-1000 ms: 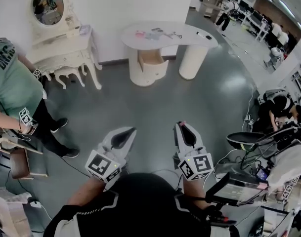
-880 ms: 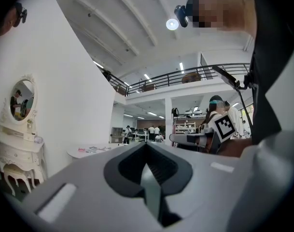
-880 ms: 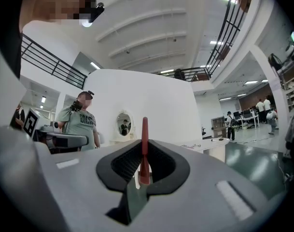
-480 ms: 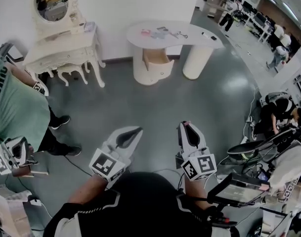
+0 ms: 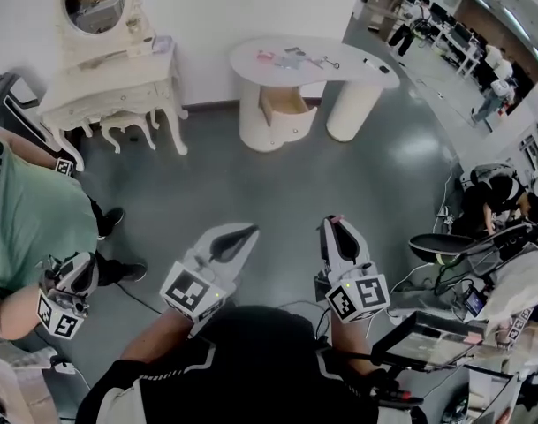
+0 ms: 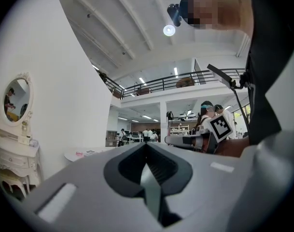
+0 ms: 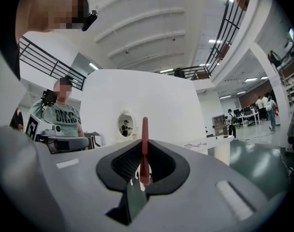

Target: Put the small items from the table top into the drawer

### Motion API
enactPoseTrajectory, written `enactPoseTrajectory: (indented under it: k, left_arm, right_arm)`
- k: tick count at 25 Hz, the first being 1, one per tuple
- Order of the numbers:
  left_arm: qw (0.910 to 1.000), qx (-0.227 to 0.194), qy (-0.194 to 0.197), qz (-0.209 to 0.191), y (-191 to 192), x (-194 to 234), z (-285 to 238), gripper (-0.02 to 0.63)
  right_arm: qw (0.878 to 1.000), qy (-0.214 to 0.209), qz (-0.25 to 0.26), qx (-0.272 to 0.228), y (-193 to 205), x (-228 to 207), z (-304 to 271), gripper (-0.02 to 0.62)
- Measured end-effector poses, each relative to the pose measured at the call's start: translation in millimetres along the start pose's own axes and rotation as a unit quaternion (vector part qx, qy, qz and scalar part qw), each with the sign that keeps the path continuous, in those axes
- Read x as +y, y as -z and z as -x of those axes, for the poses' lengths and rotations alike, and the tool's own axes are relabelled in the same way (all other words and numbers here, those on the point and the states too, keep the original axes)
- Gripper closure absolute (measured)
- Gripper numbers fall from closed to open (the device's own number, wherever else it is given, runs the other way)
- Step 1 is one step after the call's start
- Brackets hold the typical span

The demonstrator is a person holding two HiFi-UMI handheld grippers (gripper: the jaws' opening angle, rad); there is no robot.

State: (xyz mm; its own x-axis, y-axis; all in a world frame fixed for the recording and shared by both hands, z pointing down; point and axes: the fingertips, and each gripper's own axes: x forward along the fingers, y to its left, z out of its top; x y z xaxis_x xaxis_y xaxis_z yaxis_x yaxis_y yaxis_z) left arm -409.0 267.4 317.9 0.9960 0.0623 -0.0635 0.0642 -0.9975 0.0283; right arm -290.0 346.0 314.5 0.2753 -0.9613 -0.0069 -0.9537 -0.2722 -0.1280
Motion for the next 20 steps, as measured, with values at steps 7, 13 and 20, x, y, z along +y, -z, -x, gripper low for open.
enactPoseTrajectory:
  k: [7, 13, 20]
  left_arm:
    - [0.9997, 0.003, 0.015, 0.017, 7, 16, 14, 0.606]
    - [0.9996, 0.006, 0.020, 0.019, 10, 25, 1, 0.606]
    - [0.9998, 0.016, 0.006, 0.008, 12, 40, -25, 0.606]
  right_arm:
    - [1.000, 0.023, -0.008, 0.013, 12, 17, 0, 0.558]
    - [1.000, 0.025, -0.007, 0.012, 12, 8, -14, 0.558]
    - [1.000, 0.011, -0.011, 0.000, 7, -20, -39, 0.558]
